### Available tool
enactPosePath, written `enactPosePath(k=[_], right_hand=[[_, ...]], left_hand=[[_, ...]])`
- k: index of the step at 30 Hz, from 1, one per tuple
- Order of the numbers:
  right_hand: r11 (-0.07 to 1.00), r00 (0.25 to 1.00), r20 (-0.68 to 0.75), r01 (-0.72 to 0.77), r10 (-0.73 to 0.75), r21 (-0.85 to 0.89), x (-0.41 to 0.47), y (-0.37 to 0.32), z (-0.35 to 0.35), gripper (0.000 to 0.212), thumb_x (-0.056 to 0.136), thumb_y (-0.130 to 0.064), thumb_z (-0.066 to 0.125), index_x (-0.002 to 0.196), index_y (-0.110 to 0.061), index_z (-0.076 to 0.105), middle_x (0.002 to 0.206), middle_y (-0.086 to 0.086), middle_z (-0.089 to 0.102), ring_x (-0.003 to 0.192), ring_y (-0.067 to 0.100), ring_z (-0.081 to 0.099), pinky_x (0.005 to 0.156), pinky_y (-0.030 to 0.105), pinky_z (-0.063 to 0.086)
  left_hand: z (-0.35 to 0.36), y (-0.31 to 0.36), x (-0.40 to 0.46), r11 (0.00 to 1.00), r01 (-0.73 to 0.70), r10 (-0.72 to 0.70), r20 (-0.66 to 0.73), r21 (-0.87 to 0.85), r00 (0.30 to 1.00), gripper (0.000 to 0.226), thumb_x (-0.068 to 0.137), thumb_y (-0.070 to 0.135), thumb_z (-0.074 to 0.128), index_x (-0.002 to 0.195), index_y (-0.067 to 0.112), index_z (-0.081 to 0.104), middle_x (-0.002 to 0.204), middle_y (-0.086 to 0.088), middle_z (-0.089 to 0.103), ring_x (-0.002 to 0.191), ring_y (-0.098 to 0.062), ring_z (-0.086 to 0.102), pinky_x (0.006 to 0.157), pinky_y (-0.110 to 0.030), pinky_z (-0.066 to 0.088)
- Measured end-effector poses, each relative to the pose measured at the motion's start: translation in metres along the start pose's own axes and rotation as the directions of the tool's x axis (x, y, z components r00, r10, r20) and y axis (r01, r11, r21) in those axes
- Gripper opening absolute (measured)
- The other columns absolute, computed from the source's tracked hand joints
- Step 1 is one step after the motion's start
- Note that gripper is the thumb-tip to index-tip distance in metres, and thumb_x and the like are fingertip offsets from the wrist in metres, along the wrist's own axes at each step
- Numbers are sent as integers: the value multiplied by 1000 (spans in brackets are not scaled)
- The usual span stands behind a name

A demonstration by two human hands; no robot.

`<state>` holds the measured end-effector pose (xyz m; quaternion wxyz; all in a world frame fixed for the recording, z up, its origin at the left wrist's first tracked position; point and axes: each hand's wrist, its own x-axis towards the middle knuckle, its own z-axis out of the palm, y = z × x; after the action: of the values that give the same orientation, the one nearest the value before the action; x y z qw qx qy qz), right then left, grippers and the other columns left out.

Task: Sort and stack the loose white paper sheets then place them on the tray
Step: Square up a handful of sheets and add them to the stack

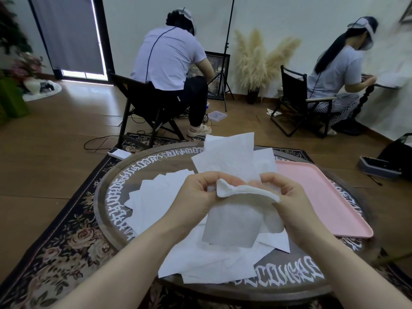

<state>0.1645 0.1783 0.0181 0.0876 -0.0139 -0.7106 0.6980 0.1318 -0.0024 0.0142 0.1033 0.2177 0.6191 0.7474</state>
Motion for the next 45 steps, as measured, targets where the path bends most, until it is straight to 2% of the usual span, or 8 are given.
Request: enactPosePath(k=[7,15,20,24,30,34,40,45], right_hand=[[998,998,-25,56,-55,28,2,1,1,13,84,3,66,87,-9,67,77,6,71,65,18,65,52,25,51],[992,987,-149,76,-60,104,4,2,0,14,94,-23,57,86,-12,58,75,-1,64,64,12,56,53,18,46],[918,835,-384,377,-395,-125,2,-9,-7,18,99,-19,56,81,-18,56,73,-22,62,64,-7,55,55,7,43],[778,760,-225,518,-609,-357,-3,-11,-6,12,87,-18,72,80,-15,63,111,-14,70,109,1,64,85,13,49],[737,866,130,481,-482,-474,-6,9,17,4,80,-16,74,83,-13,75,90,-12,75,92,1,70,84,19,54],[852,908,11,397,-418,-341,-6,1,17,17,89,-15,66,77,-26,64,76,-11,68,70,1,61,64,12,44],[946,995,-82,87,-64,312,-3,-18,11,13,83,-31,57,87,-18,58,73,-4,67,58,8,60,44,19,46],[980,980,-121,-137,155,143,-3,2,16,10,96,-22,56,89,-16,60,82,2,67,65,11,62,53,24,47]], left_hand=[[-2,-2,2,986,54,-61,-45,-157,997,18,73,20,69,88,18,79,91,-1,77,82,-12,71,71,-20,55],[-4,2,4,954,129,-184,-190,-269,964,14,88,10,63,87,12,77,88,-4,77,73,-13,73,58,-19,54],[-14,0,8,961,116,-226,-472,-250,852,16,94,11,61,84,14,73,77,3,76,63,-8,69,50,-15,49],[-13,-4,7,966,135,-232,-501,-222,834,18,98,19,59,87,13,73,77,3,76,63,-8,68,51,-16,49],[0,-5,7,973,144,-208,-414,-182,886,25,99,24,56,85,14,73,76,1,74,63,-10,65,54,-20,49],[-1,-4,7,976,136,-198,-423,-171,884,27,100,23,55,82,14,72,74,1,73,63,-9,64,52,-18,47],[-3,-8,7,952,208,-291,-460,-223,839,27,100,25,55,80,16,71,70,4,73,60,-10,65,56,-22,50],[0,-8,8,938,187,-297,-398,-292,868,25,99,28,57,84,17,74,81,2,76,67,-12,68,64,-28,53]])
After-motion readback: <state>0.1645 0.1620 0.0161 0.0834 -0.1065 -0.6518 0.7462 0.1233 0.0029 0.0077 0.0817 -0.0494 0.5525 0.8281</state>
